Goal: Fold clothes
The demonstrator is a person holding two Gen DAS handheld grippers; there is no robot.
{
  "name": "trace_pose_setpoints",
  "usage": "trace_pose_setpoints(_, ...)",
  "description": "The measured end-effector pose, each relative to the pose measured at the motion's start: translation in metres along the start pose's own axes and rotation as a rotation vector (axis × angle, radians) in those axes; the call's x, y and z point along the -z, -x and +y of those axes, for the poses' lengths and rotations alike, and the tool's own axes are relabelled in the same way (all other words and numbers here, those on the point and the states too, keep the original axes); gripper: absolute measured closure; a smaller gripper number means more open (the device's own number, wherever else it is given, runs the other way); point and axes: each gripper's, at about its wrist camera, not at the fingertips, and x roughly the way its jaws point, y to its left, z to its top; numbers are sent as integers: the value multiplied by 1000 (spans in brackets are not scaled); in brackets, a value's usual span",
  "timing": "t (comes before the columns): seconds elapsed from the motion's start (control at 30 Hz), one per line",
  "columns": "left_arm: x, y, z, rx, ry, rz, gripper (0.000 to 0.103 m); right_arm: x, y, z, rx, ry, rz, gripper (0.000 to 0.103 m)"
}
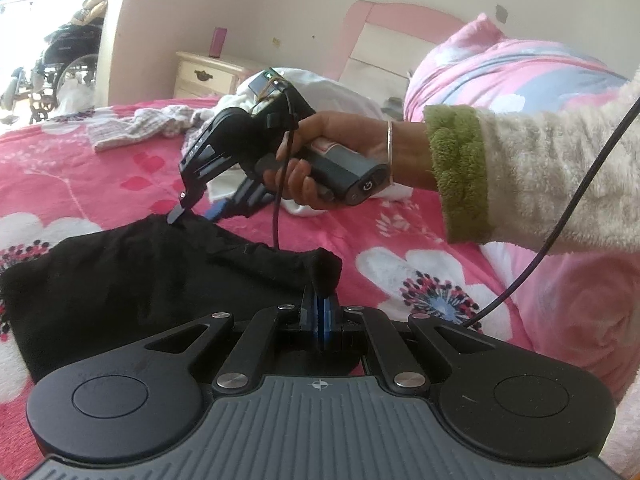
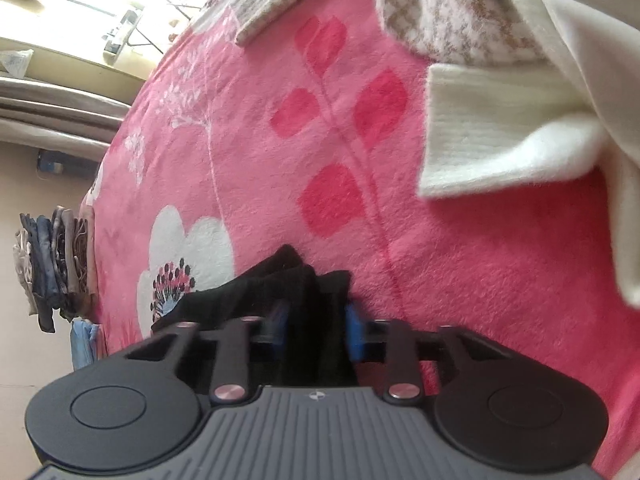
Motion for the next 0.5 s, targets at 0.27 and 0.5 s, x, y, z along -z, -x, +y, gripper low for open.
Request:
trace_pose_setpoints(0.27,-8,27,11,-30,37,-68,103,2,21,26,-69,77,-77,97)
trace_pose_setpoints(0.5,-7,105,17,-132,67,-191,103,11,12,128,-194,215,-47,97)
